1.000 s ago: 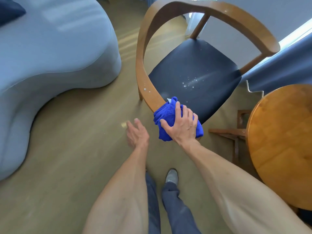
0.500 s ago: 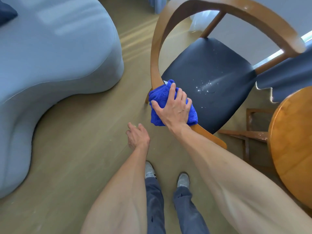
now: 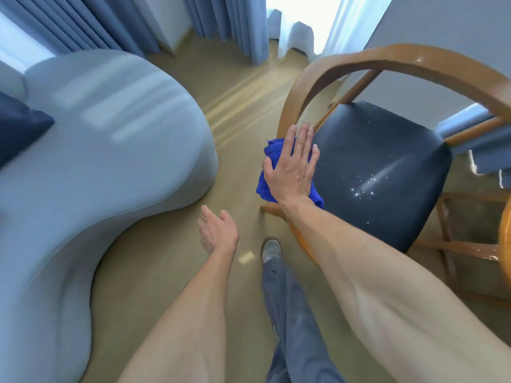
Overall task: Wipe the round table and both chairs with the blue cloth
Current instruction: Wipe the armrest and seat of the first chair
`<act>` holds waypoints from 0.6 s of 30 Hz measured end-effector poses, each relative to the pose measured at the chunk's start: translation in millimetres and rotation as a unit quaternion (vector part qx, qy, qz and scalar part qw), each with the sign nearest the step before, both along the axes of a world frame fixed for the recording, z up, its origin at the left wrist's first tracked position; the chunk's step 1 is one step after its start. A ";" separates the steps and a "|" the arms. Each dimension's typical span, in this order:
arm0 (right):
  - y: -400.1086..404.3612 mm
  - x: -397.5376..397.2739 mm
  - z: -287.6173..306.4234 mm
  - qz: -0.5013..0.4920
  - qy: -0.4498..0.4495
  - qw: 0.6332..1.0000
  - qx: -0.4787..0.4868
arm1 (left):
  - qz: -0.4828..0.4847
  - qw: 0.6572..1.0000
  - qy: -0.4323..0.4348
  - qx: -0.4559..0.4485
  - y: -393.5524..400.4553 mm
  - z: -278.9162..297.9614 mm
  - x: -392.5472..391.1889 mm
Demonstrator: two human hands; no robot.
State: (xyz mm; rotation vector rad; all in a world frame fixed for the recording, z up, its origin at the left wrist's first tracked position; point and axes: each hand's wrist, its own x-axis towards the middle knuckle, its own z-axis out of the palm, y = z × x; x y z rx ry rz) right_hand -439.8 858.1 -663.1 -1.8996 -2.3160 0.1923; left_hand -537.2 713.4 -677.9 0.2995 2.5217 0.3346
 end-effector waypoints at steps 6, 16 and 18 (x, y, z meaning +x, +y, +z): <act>54.7 -27.6 7.8 -0.042 0.074 0.995 0.045 | -0.068 0.998 -0.001 0.016 100.0 5.2 -31.4; 128.3 -48.9 34.4 -0.161 0.090 0.983 0.002 | -0.165 0.984 -0.046 0.041 238.5 30.4 -51.8; 162.5 -49.7 42.4 -0.211 0.102 0.972 -0.022 | -0.174 0.982 -0.056 0.049 263.7 32.2 -48.3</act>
